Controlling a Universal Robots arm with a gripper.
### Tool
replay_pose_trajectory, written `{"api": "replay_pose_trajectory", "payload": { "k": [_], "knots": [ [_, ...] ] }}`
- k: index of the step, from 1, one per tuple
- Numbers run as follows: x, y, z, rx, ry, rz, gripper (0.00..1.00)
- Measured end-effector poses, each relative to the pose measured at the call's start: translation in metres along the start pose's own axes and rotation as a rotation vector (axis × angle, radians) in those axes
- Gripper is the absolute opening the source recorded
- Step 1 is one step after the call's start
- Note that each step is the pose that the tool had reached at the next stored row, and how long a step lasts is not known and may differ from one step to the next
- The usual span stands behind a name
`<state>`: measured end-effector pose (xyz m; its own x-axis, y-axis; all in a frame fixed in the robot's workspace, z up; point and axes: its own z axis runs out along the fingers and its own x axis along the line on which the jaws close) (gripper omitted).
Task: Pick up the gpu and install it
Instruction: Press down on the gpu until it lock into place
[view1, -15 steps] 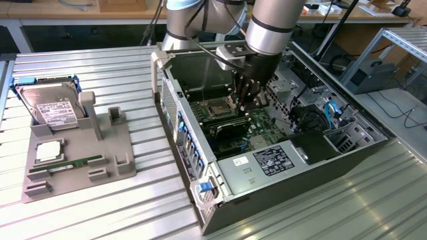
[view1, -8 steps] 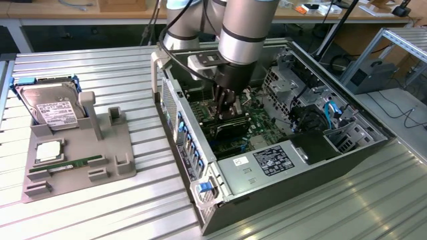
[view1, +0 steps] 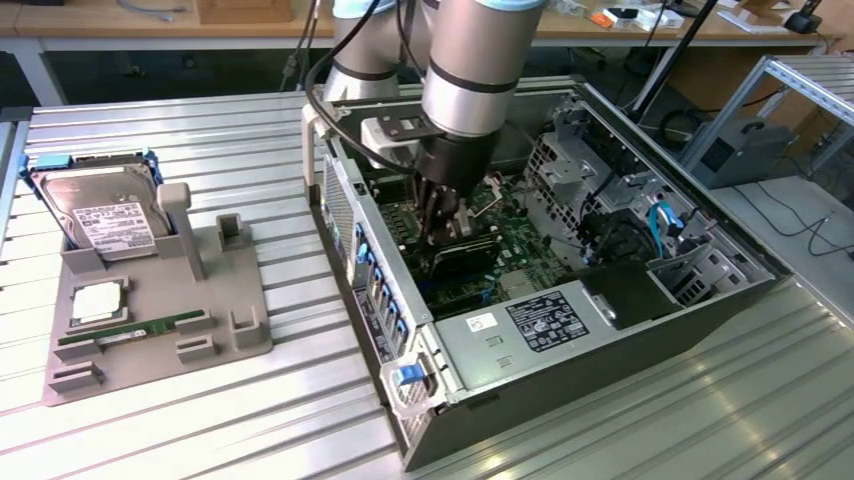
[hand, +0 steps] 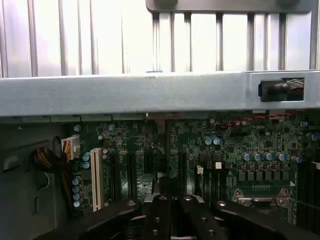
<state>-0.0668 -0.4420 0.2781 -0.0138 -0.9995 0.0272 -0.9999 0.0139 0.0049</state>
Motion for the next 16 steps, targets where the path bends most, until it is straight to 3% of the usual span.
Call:
{"api": "replay_pose_trajectory", "payload": {
  "k": [16],
  "knots": [
    [0.0075, 0.0077, 0.0045, 0.0001, 0.0000, -0.002, 0.11]
  ]
}}
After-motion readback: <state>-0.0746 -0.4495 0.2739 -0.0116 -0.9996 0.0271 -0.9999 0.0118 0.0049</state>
